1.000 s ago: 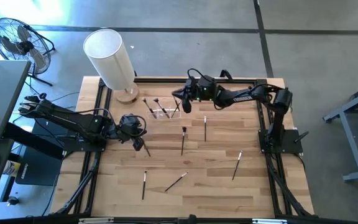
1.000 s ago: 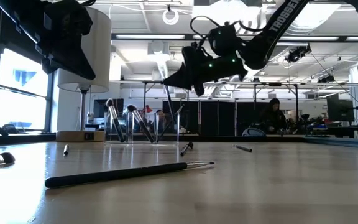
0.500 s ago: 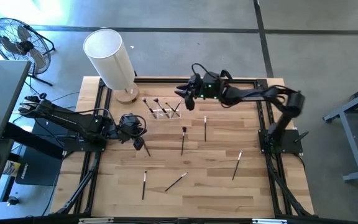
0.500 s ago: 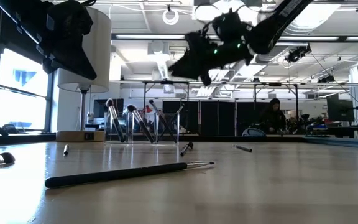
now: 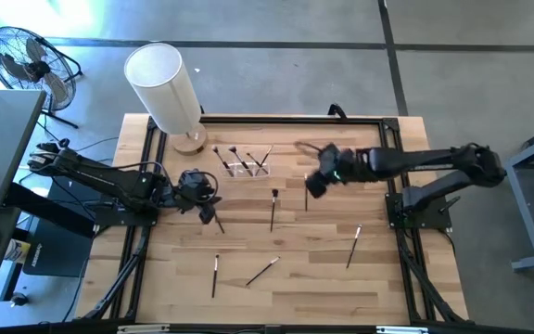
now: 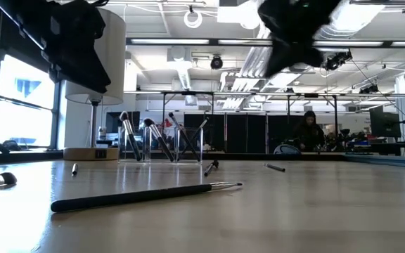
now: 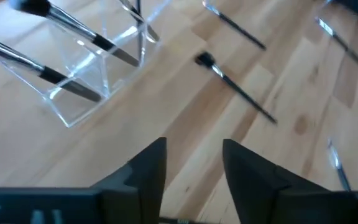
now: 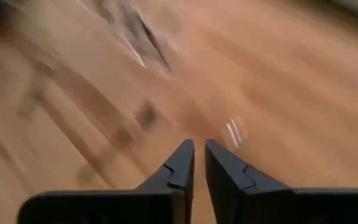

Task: Pick & Place Makeup Supplies
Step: Put the black makeup brush into the transparent organizer

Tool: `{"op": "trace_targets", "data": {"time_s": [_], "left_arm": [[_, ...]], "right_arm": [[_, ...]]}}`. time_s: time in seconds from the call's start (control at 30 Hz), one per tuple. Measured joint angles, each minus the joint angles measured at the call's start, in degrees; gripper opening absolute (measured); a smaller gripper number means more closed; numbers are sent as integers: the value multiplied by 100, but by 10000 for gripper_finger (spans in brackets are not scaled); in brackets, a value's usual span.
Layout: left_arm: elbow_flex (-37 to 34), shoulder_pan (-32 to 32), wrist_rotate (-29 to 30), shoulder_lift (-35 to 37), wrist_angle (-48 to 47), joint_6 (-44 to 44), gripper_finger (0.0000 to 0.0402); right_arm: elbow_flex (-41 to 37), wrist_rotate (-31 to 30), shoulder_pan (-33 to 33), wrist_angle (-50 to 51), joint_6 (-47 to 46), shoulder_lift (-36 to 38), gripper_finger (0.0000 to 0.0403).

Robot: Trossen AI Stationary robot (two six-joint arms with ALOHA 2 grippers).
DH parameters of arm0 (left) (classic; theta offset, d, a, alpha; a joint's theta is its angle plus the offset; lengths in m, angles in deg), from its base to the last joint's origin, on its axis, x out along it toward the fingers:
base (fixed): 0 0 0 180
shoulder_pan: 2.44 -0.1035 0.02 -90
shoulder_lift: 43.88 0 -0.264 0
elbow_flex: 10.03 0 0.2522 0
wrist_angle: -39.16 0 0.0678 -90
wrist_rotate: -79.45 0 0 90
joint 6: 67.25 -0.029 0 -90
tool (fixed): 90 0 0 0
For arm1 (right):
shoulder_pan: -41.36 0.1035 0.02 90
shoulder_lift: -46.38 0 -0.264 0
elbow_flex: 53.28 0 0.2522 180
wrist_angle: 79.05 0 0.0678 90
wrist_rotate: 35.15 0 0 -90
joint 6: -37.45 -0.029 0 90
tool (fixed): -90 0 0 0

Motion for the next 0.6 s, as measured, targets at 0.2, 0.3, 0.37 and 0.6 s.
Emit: {"op": "trace_targets", "data": {"time_s": [0.2,0.3,0.37,0.6], "left_arm": [[0,0,130,0,141,759,170],[0,0,70,0,145,1252,170],[0,2,-26,0,148,1621,170],[0,13,-928,-348,69,3328,170]], "right_arm": [[-9,-140,785,1765,-1970,-28,21],[-32,-163,986,1970,-2021,-41,30],[-233,-166,1032,1863,-1881,-11,38],[-1421,275,1004,1234,-1613,74,63]]}}
